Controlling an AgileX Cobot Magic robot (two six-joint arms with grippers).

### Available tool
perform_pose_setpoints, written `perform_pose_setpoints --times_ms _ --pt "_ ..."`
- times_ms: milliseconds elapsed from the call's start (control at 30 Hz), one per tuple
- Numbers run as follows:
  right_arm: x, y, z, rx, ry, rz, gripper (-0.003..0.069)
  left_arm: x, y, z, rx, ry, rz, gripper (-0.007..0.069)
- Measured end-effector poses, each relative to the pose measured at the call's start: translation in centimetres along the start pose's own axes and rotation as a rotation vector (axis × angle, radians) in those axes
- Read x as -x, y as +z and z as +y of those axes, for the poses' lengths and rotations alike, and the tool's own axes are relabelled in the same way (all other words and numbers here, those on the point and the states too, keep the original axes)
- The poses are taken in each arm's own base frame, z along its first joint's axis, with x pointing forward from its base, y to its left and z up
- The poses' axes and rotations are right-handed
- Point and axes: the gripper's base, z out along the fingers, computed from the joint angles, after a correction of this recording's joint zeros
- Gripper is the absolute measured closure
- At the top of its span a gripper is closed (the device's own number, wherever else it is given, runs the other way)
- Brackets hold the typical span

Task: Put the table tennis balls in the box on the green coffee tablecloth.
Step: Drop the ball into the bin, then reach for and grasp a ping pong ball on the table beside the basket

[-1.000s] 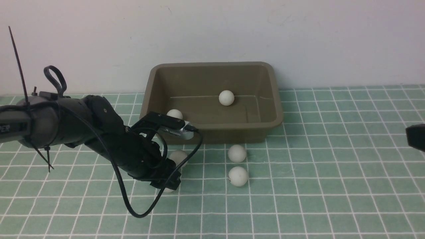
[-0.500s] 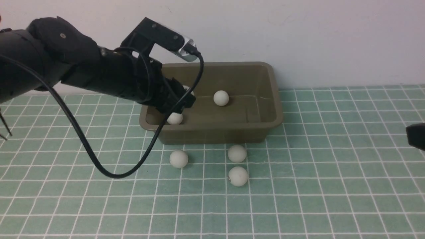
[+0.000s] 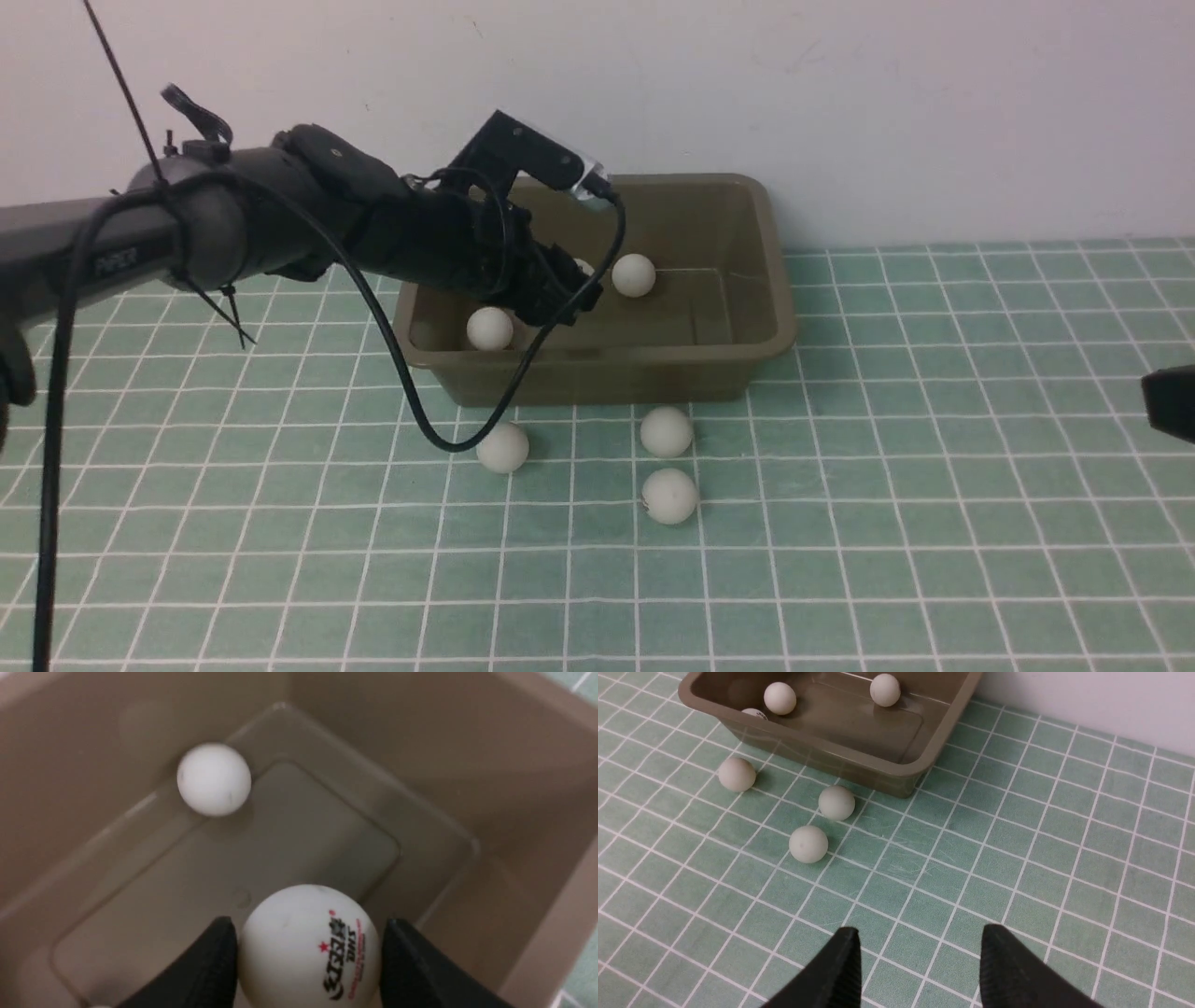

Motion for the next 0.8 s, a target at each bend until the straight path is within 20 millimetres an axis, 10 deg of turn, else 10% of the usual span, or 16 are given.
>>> perform_pose_setpoints --times_ms 200,467,800 --pt "0.0 0.0 0.0 0.001 0.000 0.003 0.0333 0.9 -1.6 -0.3 0.020 0.038 0.011 0.0165" --pt "0.0 0.0 0.0 0.001 0.000 0.003 0.0333 5.7 -12.0 -3.8 0.033 0.070 -0.009 0.0204" --pt "0.4 0.0 -0.1 -0.010 0.000 -0.041 0.0333 4.4 -17.9 -4.4 0.230 -0.021 0.257 0.0230"
